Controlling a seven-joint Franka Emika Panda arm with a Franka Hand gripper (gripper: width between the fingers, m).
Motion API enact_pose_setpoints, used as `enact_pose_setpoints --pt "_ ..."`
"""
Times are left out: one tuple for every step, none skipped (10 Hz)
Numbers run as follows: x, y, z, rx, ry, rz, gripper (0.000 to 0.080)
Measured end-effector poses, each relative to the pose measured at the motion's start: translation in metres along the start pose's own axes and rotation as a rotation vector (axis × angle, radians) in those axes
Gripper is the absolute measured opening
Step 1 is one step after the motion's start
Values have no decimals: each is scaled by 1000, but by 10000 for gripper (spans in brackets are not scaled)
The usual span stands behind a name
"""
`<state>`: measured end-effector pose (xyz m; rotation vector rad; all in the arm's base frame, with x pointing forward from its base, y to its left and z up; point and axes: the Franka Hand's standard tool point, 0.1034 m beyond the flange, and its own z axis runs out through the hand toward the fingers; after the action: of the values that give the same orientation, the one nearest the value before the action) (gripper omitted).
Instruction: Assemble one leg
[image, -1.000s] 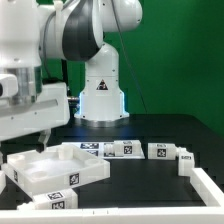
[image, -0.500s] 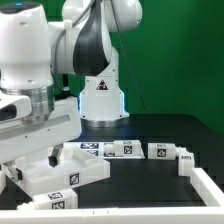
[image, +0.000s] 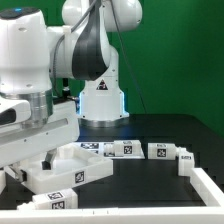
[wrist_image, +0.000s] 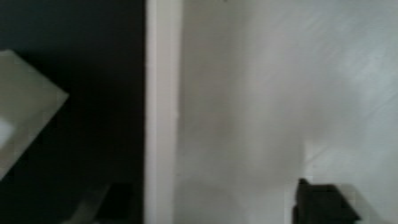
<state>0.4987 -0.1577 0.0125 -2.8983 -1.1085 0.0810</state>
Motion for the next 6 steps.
enact_pose_setpoints --pt "0 0 0 0 0 0 199" --pt "0 0 0 0 0 0 199" --pt "0 0 0 0 0 -1 55" --pt "3 -1 -1 0 3 45 55" --pt "17 -5 -3 1 12 176 53" --pt "33 -11 -5 6 19 263 53"
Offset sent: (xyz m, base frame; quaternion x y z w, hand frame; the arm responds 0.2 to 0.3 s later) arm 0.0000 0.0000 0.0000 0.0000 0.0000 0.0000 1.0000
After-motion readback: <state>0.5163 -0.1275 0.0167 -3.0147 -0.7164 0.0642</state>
